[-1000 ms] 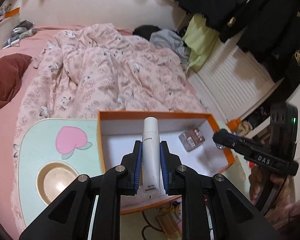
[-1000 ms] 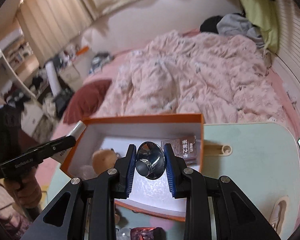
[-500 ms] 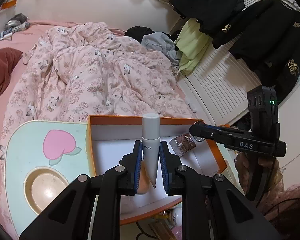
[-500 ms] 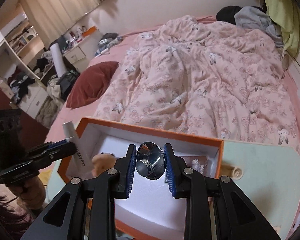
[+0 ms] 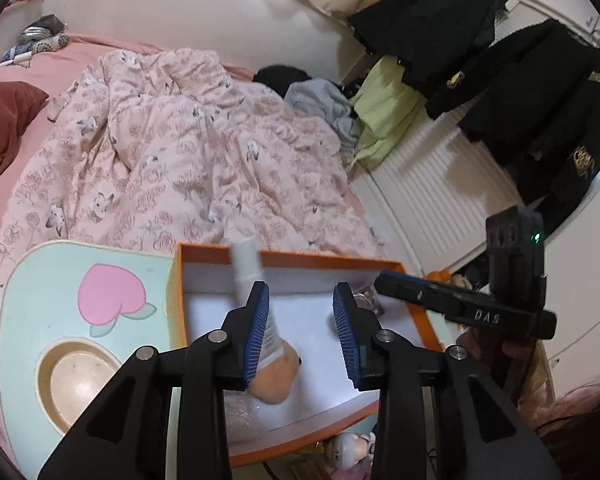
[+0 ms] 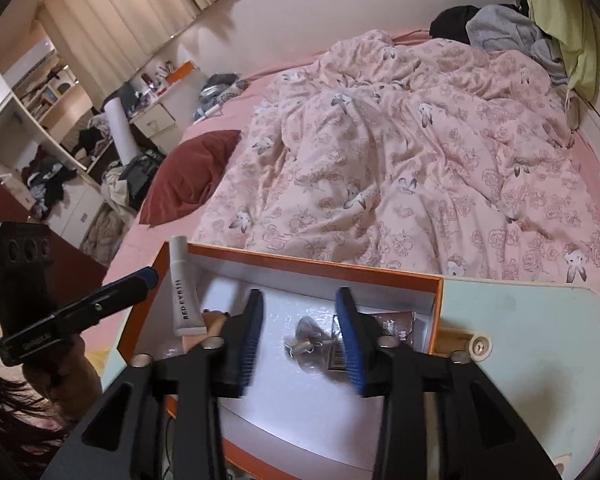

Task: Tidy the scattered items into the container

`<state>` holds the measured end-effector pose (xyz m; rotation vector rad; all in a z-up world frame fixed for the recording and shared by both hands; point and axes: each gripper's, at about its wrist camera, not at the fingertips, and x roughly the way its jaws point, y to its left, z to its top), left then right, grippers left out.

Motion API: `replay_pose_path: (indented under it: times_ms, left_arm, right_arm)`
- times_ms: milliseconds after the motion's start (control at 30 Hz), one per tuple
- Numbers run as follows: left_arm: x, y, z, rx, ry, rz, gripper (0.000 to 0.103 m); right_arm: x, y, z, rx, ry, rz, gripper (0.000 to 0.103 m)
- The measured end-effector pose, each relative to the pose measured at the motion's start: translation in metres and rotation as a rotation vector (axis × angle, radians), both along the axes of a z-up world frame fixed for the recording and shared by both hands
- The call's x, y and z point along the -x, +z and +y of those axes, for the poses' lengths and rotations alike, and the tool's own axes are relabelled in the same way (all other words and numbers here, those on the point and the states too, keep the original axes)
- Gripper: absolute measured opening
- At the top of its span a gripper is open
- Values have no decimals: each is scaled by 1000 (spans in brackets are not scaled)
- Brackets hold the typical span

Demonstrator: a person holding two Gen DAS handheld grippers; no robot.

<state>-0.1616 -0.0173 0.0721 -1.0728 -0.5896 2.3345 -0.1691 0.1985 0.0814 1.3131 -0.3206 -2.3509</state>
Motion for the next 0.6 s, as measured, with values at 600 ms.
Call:
replay_pose_path:
  times_ms: [600]
  left_arm:
    - [-36, 16, -72, -111, 190, 126, 36]
  right_arm:
    - [31, -79, -127, 236, 271, -712, 43]
